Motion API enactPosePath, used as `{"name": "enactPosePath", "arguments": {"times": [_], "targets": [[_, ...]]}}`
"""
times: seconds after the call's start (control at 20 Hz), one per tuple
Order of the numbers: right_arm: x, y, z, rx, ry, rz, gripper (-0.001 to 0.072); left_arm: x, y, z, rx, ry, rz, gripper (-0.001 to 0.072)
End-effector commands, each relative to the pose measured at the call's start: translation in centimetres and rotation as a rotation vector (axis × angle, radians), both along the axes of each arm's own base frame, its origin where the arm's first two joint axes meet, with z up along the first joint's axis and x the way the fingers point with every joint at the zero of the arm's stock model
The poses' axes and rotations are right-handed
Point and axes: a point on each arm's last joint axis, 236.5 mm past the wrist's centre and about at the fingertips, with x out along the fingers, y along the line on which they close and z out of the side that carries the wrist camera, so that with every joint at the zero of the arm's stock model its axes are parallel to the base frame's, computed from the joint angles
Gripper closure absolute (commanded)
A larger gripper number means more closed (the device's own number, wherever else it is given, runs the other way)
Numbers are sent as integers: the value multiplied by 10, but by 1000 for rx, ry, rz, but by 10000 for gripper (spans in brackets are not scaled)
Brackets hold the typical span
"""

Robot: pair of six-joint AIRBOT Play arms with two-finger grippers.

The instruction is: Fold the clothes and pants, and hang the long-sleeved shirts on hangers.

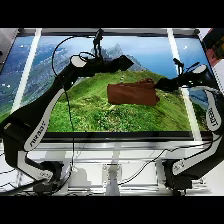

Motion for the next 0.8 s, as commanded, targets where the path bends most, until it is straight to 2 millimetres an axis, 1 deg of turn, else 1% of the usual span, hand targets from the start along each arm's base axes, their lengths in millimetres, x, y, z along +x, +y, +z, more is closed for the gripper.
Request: {"name": "enactPosePath", "arguments": {"times": [0.0, 0.05, 0.15, 0.2, 0.25, 0.3, 0.5, 0.6, 0.65, 0.7, 0.75], "targets": [[0, 15, -22, -30, 51, 43, 86, -9, -5, -2, 4, 13, -36, -4], [9, 14, -29, -38, 47, -5, 86, -13, -6, -3, 6, 19, -52, -4], [26, 7, -38, -39, 55, -145, 87, -21, -8, -5, 9, 33, -85, -4], [28, 4, -42, -32, 70, -180, 88, -23, -8, -5, 10, 36, -94, -4], [27, 6, -44, -18, 94, -188, 91, -23, -8, -5, 11, 36, -94, -4], [22, 12, -46, 8, 124, -173, 94, -23, -8, -5, 11, 35, -93, -4], [-3, 59, -47, 227, 285, -103, 93, -22, -7, -5, 11, 36, -91, -4], [-5, 79, -46, 297, 297, -69, 94, -21, -6, -6, 12, 35, -88, -4], [-4, 87, -43, 310, 273, -42, 100, -19, -4, -6, 15, 31, -85, -4], [-2, 94, -40, 318, 224, 6, 199, -17, -2, -6, 16, 31, -80, -4], [0, 101, -34, 335, 181, 45, 397, -14, 2, -6, 15, 30, -72, -3]]}}
